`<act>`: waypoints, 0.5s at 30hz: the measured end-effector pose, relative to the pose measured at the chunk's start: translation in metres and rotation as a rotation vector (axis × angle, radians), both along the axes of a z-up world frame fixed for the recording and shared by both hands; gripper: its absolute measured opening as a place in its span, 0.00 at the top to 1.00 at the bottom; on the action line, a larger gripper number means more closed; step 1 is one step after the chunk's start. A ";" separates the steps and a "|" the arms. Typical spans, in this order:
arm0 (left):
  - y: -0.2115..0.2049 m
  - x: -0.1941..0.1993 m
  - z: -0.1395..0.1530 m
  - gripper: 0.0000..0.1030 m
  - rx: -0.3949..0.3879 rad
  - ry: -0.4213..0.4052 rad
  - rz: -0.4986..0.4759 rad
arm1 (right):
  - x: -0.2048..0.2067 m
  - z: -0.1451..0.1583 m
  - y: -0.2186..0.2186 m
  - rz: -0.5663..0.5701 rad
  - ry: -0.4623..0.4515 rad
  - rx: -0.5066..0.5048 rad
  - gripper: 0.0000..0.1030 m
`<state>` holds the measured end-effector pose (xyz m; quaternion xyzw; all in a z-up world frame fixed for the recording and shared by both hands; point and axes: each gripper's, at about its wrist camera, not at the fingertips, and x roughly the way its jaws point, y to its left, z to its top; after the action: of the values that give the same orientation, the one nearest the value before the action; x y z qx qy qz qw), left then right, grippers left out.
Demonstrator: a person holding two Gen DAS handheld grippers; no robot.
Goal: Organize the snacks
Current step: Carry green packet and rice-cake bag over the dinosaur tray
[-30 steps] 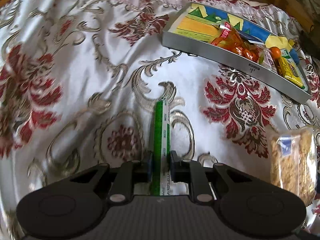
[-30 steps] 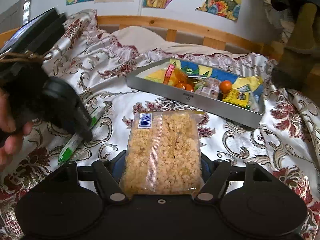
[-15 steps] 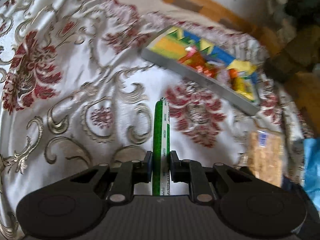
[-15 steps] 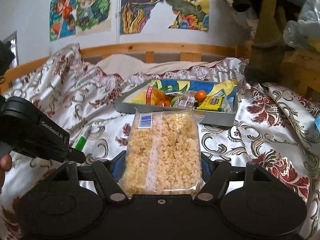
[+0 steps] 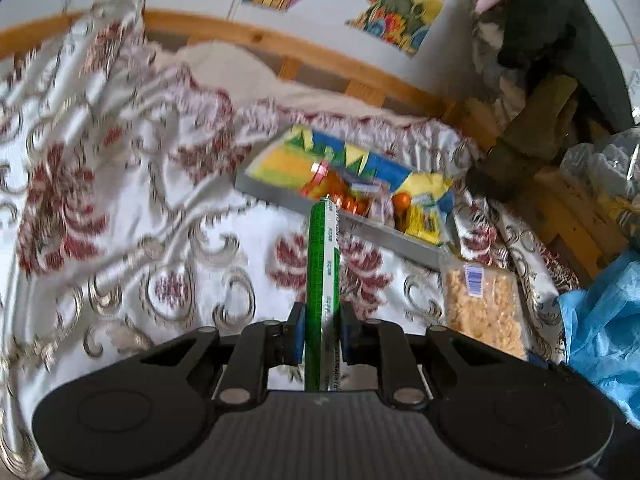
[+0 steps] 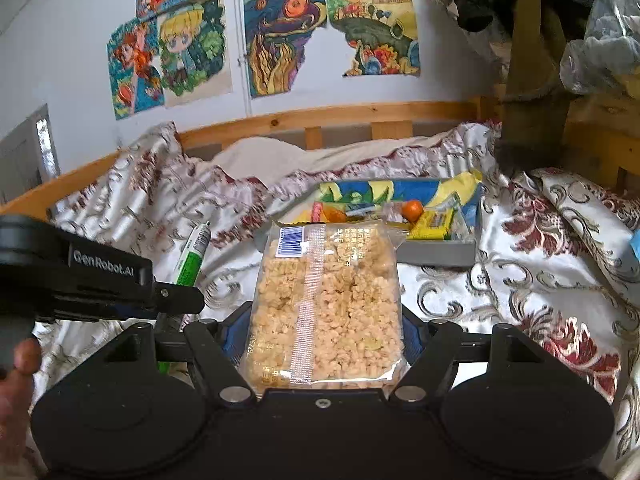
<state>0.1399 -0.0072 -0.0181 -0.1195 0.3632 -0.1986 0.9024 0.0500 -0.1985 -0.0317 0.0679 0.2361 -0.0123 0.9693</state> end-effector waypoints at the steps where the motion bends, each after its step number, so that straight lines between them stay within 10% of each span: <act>1: -0.001 -0.001 0.004 0.83 -0.001 -0.021 0.006 | 0.000 0.006 -0.002 0.010 -0.007 -0.008 0.30; 15: -0.027 0.030 0.064 0.83 -0.001 -0.156 0.072 | 0.023 0.041 -0.033 0.084 -0.114 -0.088 0.30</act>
<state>0.1694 -0.0346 0.0456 -0.1169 0.2870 -0.1751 0.9345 0.0731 -0.2313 0.0095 0.0161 0.1824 0.0218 0.9829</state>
